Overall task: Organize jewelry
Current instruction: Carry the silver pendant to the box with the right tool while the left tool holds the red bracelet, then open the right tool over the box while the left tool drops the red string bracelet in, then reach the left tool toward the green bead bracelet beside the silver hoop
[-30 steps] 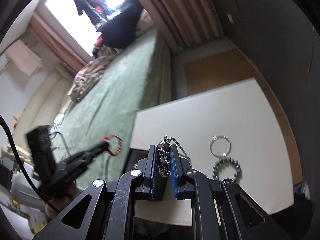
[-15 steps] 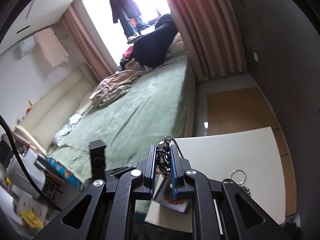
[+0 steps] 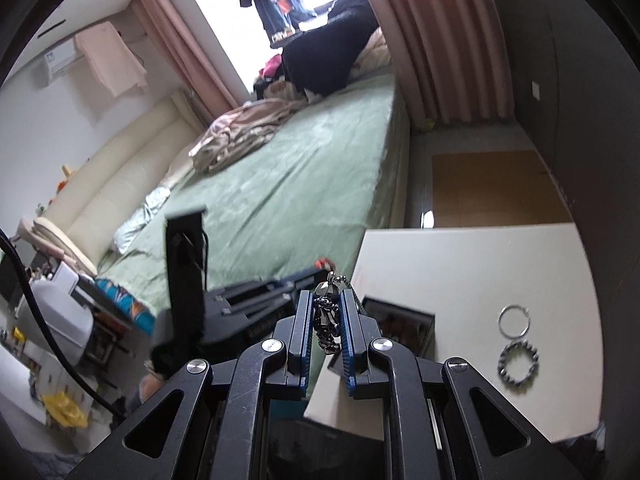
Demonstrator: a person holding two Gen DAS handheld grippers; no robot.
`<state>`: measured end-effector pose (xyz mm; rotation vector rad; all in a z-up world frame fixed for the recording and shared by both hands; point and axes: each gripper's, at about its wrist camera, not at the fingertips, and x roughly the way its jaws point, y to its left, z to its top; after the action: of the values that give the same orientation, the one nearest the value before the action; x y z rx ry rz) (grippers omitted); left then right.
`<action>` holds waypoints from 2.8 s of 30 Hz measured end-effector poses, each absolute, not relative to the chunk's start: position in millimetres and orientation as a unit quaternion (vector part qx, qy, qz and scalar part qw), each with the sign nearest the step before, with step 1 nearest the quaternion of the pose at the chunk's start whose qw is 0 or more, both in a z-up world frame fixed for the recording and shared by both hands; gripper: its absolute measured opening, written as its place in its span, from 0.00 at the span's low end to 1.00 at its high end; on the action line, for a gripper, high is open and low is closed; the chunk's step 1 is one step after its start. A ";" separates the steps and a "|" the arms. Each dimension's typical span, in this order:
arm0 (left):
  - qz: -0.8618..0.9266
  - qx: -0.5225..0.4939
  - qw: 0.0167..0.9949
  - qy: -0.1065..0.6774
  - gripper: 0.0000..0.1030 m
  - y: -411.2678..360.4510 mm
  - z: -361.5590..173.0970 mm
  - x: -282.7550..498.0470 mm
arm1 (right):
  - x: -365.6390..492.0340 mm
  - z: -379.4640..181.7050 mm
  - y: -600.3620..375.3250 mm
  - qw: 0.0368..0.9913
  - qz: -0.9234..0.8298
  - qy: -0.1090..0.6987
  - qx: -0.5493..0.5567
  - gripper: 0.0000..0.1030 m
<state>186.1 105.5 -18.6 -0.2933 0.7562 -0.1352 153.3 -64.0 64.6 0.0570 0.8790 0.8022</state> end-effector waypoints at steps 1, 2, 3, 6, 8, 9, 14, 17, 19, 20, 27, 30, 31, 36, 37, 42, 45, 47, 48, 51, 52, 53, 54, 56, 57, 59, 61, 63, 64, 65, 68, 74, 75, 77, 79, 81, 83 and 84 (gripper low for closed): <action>-0.066 -0.142 0.916 0.369 0.04 105.0 -19.0 186.1 | 152.9 61.2 -62.8 0.826 0.378 0.418 0.026 0.14; -0.066 -0.141 0.916 0.369 0.04 104.7 -19.1 186.3 | 153.6 53.5 -61.8 0.822 0.378 0.425 0.026 0.14; -0.066 -0.140 0.916 0.370 0.04 104.4 -19.1 186.6 | 152.8 49.1 -61.1 0.820 0.378 0.429 0.027 0.14; -0.066 -0.140 0.916 0.370 0.04 105.0 -19.0 186.3 | 154.7 30.5 -61.3 0.813 0.375 0.445 0.029 0.14; -0.066 -0.139 0.916 0.371 0.04 104.6 -19.1 186.4 | 159.0 16.4 -63.0 0.807 0.372 0.457 0.035 0.14; -0.066 -0.139 0.916 0.371 0.04 104.3 -19.6 186.9 | 162.0 8.6 -63.6 0.804 0.370 0.464 0.039 0.14; -0.066 -0.136 0.915 0.375 0.04 102.6 -21.6 189.2 | 170.2 -22.8 -60.5 0.790 0.365 0.491 0.040 0.14; -0.066 -0.135 0.914 0.377 0.04 101.9 -22.6 190.4 | 173.8 -37.1 -58.9 0.785 0.362 0.501 0.042 0.14; -0.068 -0.134 0.913 0.380 0.04 100.7 -23.8 191.4 | 176.4 -44.0 -57.7 0.781 0.358 0.510 0.041 0.14; -0.069 -0.133 0.912 0.381 0.04 99.4 -24.4 191.8 | 177.0 -48.4 -57.1 0.778 0.357 0.516 0.041 0.14; -0.085 -0.126 0.908 0.391 0.04 89.6 -29.1 194.6 | 179.1 -62.8 -58.7 0.761 0.346 0.547 0.043 0.22; -0.096 -0.118 0.904 0.400 0.04 81.1 -33.0 197.2 | 184.5 -64.8 -69.8 0.767 0.329 0.547 0.058 0.41; -0.102 -0.114 0.902 0.405 0.04 77.4 -34.7 198.2 | 186.7 -64.3 -75.2 0.768 0.325 0.548 0.065 0.41; -0.124 -0.095 0.892 0.424 0.04 58.8 -42.7 201.6 | 192.3 -53.5 -96.0 0.776 0.317 0.538 0.086 0.41; -0.130 -0.092 0.889 0.430 0.04 54.4 -45.0 202.2 | 192.9 -50.4 -101.6 0.778 0.316 0.535 0.090 0.41; -0.158 -0.077 0.865 0.470 0.04 34.6 -59.2 208.6 | 195.1 -37.5 -126.7 0.791 0.299 0.525 0.098 0.41; -0.154 -0.080 0.853 0.493 0.05 29.9 -67.9 213.8 | 194.9 -30.7 -147.7 0.798 0.287 0.518 0.109 0.41; -0.145 -0.086 0.845 0.507 0.05 30.1 -74.6 218.5 | 194.3 -25.8 -165.7 0.805 0.279 0.510 0.119 0.41; -0.144 -0.087 0.844 0.510 0.05 29.7 -76.2 219.3 | 194.0 -24.2 -173.5 0.808 0.275 0.506 0.124 0.41; -0.140 -0.088 0.841 0.515 0.34 26.8 -78.1 221.0 | 194.2 -22.2 -203.1 0.818 0.253 0.497 0.138 0.41; -0.135 -0.088 0.843 0.513 0.50 25.7 -76.8 221.6 | 194.7 -23.2 -214.3 0.820 0.246 0.496 0.147 0.41; -0.129 -0.089 0.847 0.508 0.56 25.3 -75.6 221.4 | 195.6 -24.7 -223.9 0.820 0.240 0.496 0.155 0.41; -0.125 -0.092 0.851 0.502 0.56 24.2 -72.9 222.0 | 196.5 -26.0 -232.1 0.820 0.234 0.497 0.162 0.41; -0.129 -0.099 0.853 0.497 0.56 23.0 -68.4 222.9 | 198.1 -28.8 -251.8 0.822 0.215 0.497 0.176 0.41; -0.131 -0.100 0.854 0.493 0.56 20.7 -66.5 223.3 | 199.1 -29.0 -256.1 0.823 0.210 0.496 0.179 0.41; -0.132 -0.098 0.859 0.485 0.56 13.2 -62.7 224.9 | 201.4 -31.3 -270.3 0.824 0.199 0.496 0.189 0.41; -0.137 -0.093 0.864 0.476 0.56 1.8 -58.9 226.8 | 202.9 -33.8 -276.0 0.823 0.190 0.499 0.192 0.41; -0.144 -0.087 0.865 0.473 0.56 -9.5 -57.4 229.7 | 205.2 -39.1 -283.7 0.821 0.182 0.506 0.191 0.41; -0.150 -0.082 0.864 0.473 0.56 -17.7 -57.7 231.3 | 206.7 -42.7 -287.0 0.820 0.178 0.510 0.190 0.41; -0.156 -0.077 0.863 0.474 0.55 -25.8 -58.9 233.0 | 207.9 -45.3 -289.6 0.819 0.175 0.513 0.191 0.41; -0.165 -0.060 0.857 0.485 0.55 -49.2 -67.1 239.2 | 211.1 -52.3 -296.6 0.814 0.170 0.521 0.193 0.41; -0.167 -0.015 0.850 0.499 0.55 -87.7 -84.3 250.3 | 212.3 -62.7 -311.0 0.815 0.150 0.525 0.194 0.61; -0.167 -0.012 0.849 0.502 0.55 -92.6 -87.8 251.8 | 212.4 -63.3 -312.9 0.815 0.149 0.525 0.194 0.62; -0.164 -0.004 0.846 0.507 0.54 -101.1 -94.6 255.9 | 214.3 -65.9 -317.3 0.815 0.146 0.526 0.194 0.62; -0.156 0.008 0.844 0.513 0.52 -110.0 -102.4 260.0 | 214.3 -67.7 -320.0 0.817 0.143 0.525 0.191 0.62; -0.148 0.019 0.842 0.518 0.50 -117.0 -109.8 264.5 | 215.2 -69.1 -322.5 0.817 0.141 0.526 0.190 0.62; -0.142 0.026 0.841 0.522 0.49 -121.0 -114.9 267.5 | 216.6 -71.0 -324.4 0.818 0.140 0.525 0.189 0.62; -0.139 0.029 0.840 0.524 0.49 -123.2 -117.9 269.3 | 217.6 -71.7 -324.7 0.819 0.139 0.525 0.187 0.62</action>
<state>269.3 -123.2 -117.9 0.0613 1.1076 -0.2948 217.6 -324.7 -71.7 0.3977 1.1186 0.2961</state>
